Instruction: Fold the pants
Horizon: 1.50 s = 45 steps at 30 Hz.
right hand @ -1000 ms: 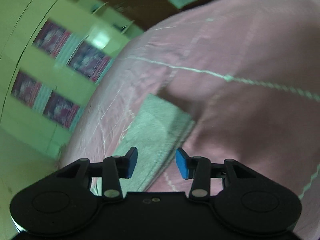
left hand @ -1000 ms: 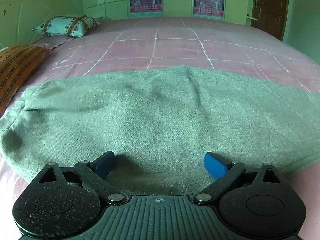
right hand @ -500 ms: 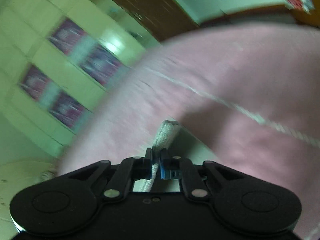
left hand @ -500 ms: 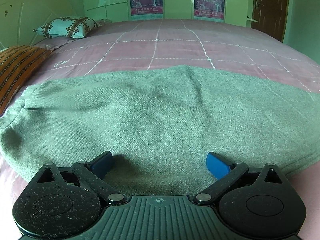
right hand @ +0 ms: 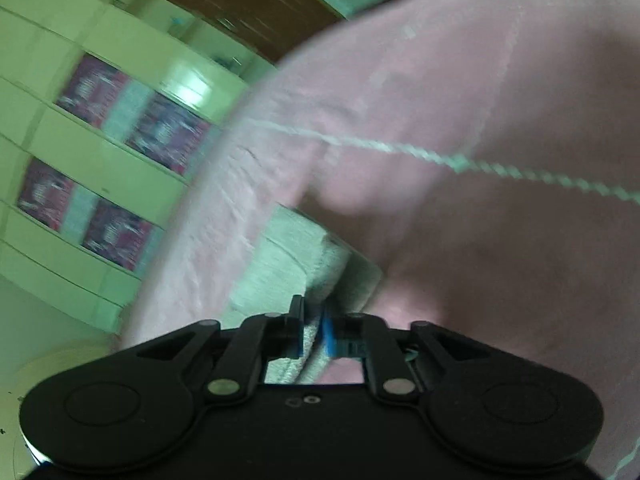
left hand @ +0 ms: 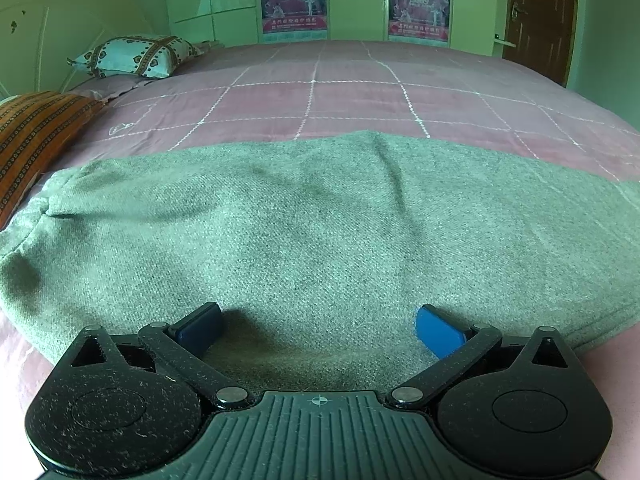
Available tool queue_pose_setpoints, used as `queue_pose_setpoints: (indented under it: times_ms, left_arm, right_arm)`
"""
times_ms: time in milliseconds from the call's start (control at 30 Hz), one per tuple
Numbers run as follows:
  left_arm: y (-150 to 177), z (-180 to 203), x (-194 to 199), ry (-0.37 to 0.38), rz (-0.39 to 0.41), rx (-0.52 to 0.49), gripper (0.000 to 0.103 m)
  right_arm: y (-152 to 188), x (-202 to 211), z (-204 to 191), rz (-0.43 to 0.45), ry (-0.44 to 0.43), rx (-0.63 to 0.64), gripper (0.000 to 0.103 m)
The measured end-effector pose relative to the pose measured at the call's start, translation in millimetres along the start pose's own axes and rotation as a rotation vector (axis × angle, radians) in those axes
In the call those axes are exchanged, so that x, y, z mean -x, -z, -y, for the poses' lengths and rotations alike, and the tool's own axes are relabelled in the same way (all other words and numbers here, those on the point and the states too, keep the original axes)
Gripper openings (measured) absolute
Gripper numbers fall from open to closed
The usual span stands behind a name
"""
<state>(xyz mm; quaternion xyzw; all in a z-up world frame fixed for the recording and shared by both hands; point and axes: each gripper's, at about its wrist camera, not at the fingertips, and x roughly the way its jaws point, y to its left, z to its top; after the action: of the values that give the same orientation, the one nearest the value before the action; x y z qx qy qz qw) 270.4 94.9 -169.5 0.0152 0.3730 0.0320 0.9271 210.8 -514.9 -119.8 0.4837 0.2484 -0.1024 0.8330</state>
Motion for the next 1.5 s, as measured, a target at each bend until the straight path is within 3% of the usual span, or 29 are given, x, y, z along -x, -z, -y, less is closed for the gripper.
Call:
queue_pose_setpoints:
  times_ms: [33,67,100,133,267,300,367,433,467,500,567,633,733,800,900,1100,1200,1267,1400,1500]
  left_arm:
    - [0,0,0,0.002,0.000,-0.002,0.103]
    - [1,0,0,0.002,0.002,-0.003,0.103]
    - [1,0,-1,0.001,0.002,-0.003,0.103]
    - [1,0,-1,0.000,0.002,-0.002,0.103]
    - [2,2,0,-0.005,0.004,0.000,0.103]
    - [2,2,0,-0.006,0.005,0.000,0.103]
    - [2,2,0,-0.007,0.006,-0.002,0.103]
    - [2,3,0,-0.009,0.006,-0.003,0.103]
    - [3,3,0,-0.012,0.009,-0.004,0.103]
    - [3,4,-1,-0.015,0.013,-0.006,0.103]
    - [3,5,-2,-0.019,0.016,-0.002,0.103]
    - [2,4,0,-0.018,0.016,0.000,0.103]
    - [-5,9,12,-0.024,0.025,0.060,0.103]
    - [-11,30,24,0.033,0.061,0.111,0.103]
    - [-20,93,32,0.092,0.055,0.055,0.103]
    - [-27,226,42,0.136,0.016,0.059,0.103]
    - [-22,278,44,0.113,-0.001,-0.028,0.103]
    - [-17,289,41,0.061,-0.004,-0.041,0.103]
    - [-17,282,46,0.026,0.026,0.015,0.103]
    - [-11,283,38,0.039,0.003,-0.013,0.103]
  right_arm:
    - [2,9,-1,0.027,-0.008,0.008,0.017]
    - [3,17,-3,0.057,-0.001,0.021,0.034]
    - [4,21,-4,0.063,-0.003,0.018,0.044]
    - [5,20,-3,0.055,-0.010,0.008,0.044]
    - [3,-4,-3,-0.014,0.016,0.030,0.042]
    - [5,-7,-8,-0.022,0.033,0.065,0.035]
    - [4,-13,-22,-0.051,0.086,0.162,0.006]
    - [0,10,-33,0.039,-0.035,0.200,0.005]
    - [1,17,-37,0.068,-0.051,0.231,0.005]
    - [4,14,-39,0.074,-0.014,0.268,0.006]
    - [7,-16,-26,-0.032,0.134,0.259,0.006]
    - [8,-20,-16,-0.038,0.108,0.224,0.008]
    - [8,-9,-18,-0.028,0.070,0.211,0.020]
    - [10,1,-17,0.004,0.045,0.219,0.025]
    - [15,3,-10,0.021,0.025,0.192,0.025]
    - [19,2,-6,0.021,-0.033,0.179,0.025]
    - [19,3,-2,0.016,-0.063,0.167,0.024]
    - [17,5,2,0.019,-0.079,0.144,0.023]
    - [15,13,9,0.043,-0.119,0.093,0.023]
    - [13,10,13,0.044,-0.132,0.061,0.023]
